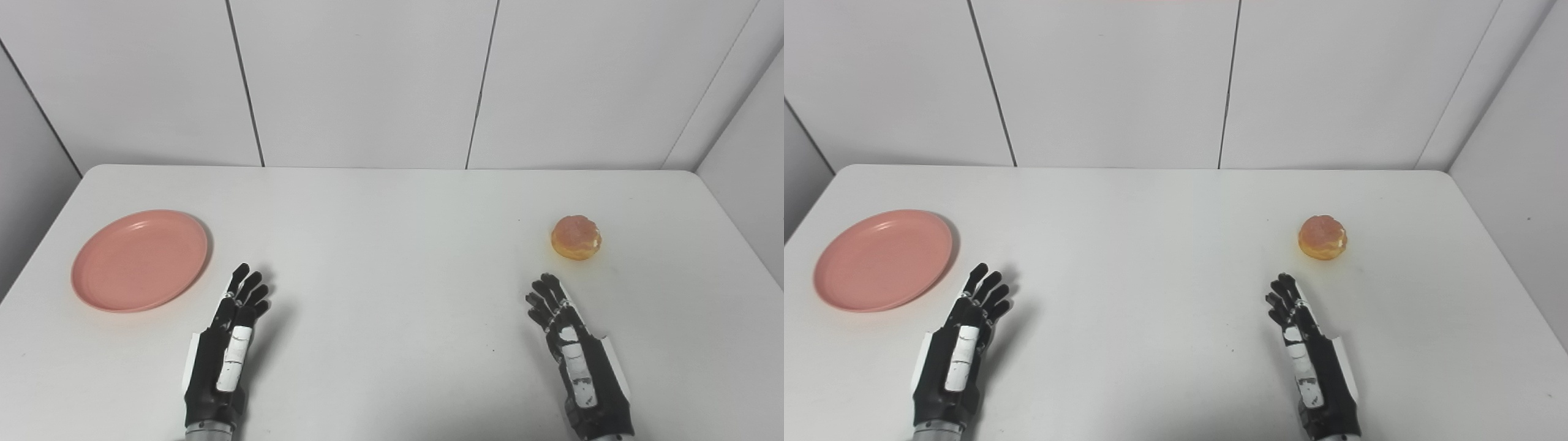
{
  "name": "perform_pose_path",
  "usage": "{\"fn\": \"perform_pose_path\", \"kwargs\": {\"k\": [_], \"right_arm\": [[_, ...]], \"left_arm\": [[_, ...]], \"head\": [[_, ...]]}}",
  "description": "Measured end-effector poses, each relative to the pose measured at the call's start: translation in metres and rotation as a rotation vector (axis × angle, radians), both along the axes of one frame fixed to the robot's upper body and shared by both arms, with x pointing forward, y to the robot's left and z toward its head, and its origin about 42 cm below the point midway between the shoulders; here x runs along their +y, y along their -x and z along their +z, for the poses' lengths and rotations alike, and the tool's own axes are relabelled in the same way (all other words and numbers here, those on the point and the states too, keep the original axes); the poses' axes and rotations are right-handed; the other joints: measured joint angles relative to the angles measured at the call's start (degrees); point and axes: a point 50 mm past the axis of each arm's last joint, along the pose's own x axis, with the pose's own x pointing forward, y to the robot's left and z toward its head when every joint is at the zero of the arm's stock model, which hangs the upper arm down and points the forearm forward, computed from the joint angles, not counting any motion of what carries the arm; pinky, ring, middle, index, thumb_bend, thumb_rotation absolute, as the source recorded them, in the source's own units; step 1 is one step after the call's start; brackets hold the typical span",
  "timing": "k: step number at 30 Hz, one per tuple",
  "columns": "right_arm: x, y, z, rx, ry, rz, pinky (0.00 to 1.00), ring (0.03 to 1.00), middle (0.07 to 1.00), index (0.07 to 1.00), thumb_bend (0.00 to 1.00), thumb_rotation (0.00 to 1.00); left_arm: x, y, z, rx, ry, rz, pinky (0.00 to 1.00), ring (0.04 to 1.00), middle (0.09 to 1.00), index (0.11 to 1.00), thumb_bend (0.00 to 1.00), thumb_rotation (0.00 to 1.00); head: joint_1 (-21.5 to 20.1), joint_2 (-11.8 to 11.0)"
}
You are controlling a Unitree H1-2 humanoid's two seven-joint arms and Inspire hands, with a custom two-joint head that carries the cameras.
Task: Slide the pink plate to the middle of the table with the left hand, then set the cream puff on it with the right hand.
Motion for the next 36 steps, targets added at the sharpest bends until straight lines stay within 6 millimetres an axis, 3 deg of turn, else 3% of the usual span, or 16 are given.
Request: {"fn": "perform_pose_path", "kwargs": {"k": [36], "right_arm": [[0.0014,0.0001,-0.0002,0.001,0.025,0.014,0.92,0.903,0.919,0.932,0.91,0.97]], "left_arm": [[0.0,0.0,0.0,0.0,0.0,-0.001,0.9,0.896,0.914,0.899,0.77,0.81]], "head": [[0.09,-0.26]]}}
